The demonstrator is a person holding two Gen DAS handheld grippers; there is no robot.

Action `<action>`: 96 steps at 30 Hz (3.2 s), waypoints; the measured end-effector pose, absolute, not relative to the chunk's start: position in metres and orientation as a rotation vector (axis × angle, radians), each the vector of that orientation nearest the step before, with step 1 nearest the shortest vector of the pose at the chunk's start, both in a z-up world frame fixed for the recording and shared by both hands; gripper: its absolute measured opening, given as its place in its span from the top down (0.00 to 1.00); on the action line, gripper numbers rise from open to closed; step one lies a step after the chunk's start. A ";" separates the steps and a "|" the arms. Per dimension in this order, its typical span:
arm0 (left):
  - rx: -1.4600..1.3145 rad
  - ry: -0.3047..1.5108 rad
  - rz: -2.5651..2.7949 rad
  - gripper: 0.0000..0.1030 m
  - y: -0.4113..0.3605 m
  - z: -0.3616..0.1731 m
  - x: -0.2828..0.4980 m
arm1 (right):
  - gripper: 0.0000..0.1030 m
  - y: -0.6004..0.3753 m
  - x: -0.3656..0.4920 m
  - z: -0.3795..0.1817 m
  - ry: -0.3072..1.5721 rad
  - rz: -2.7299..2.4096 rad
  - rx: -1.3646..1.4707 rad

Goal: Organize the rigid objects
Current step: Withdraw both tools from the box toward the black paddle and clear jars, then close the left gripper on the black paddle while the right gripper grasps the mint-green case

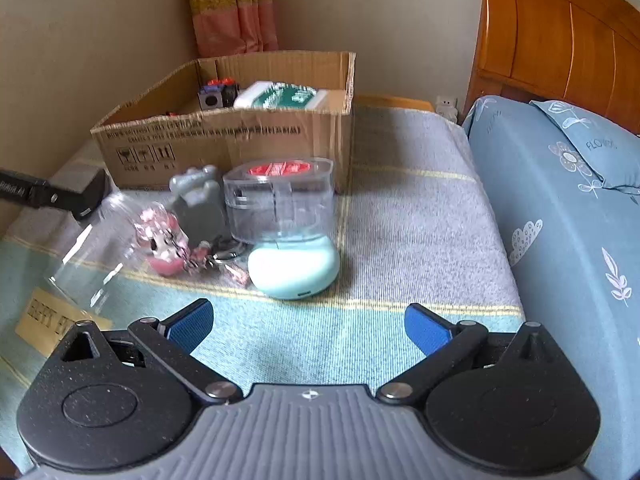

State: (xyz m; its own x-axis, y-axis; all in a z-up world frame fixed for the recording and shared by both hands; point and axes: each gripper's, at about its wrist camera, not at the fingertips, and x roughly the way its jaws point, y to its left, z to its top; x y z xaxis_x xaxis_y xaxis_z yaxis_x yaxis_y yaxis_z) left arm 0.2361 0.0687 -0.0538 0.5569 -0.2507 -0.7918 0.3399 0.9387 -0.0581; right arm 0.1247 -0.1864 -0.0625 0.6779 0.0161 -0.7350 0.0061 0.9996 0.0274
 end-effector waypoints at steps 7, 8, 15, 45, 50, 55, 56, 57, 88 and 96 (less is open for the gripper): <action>0.139 0.921 -0.298 0.07 0.062 -0.076 0.259 | 0.00 -0.185 0.134 -0.068 0.833 0.003 0.022; 0.145 0.927 -0.293 0.06 0.063 -0.079 0.259 | 0.00 -0.185 0.135 -0.068 0.831 0.004 0.019; 0.169 0.923 -0.347 0.07 0.072 -0.079 0.257 | 0.00 -0.181 0.142 -0.071 0.836 0.034 0.014; 0.499 0.933 -0.801 0.02 0.044 -0.063 0.249 | 0.00 -0.178 0.148 -0.084 0.840 0.102 -0.067; 0.476 0.934 -0.797 0.02 0.046 -0.062 0.251 | 0.00 -0.181 0.158 -0.085 0.830 0.109 -0.070; 0.485 0.916 -0.785 0.02 0.047 -0.062 0.261 | 0.00 -0.182 0.165 -0.086 0.820 0.110 -0.069; 0.490 0.913 -0.784 0.02 0.044 -0.063 0.265 | 0.00 -0.183 0.166 -0.086 0.819 0.111 -0.069; 0.497 0.907 -0.787 0.02 0.043 -0.063 0.267 | 0.00 -0.183 0.167 -0.086 0.818 0.112 -0.069; 0.505 0.976 -0.844 0.03 0.061 -0.064 0.247 | 0.11 -0.188 0.167 -0.086 0.787 0.167 -0.090; 0.475 0.948 -0.836 0.32 0.061 -0.057 0.241 | 0.36 -0.187 0.163 -0.082 0.780 0.148 -0.081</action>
State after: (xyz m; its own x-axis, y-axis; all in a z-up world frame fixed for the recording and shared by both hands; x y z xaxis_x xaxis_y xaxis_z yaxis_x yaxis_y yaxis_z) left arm 0.2413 0.0607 -0.0572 0.3154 -0.4110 -0.8553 0.7972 0.6037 0.0039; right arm 0.1635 -0.1874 -0.0817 0.7016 0.1025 -0.7052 -0.1624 0.9866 -0.0182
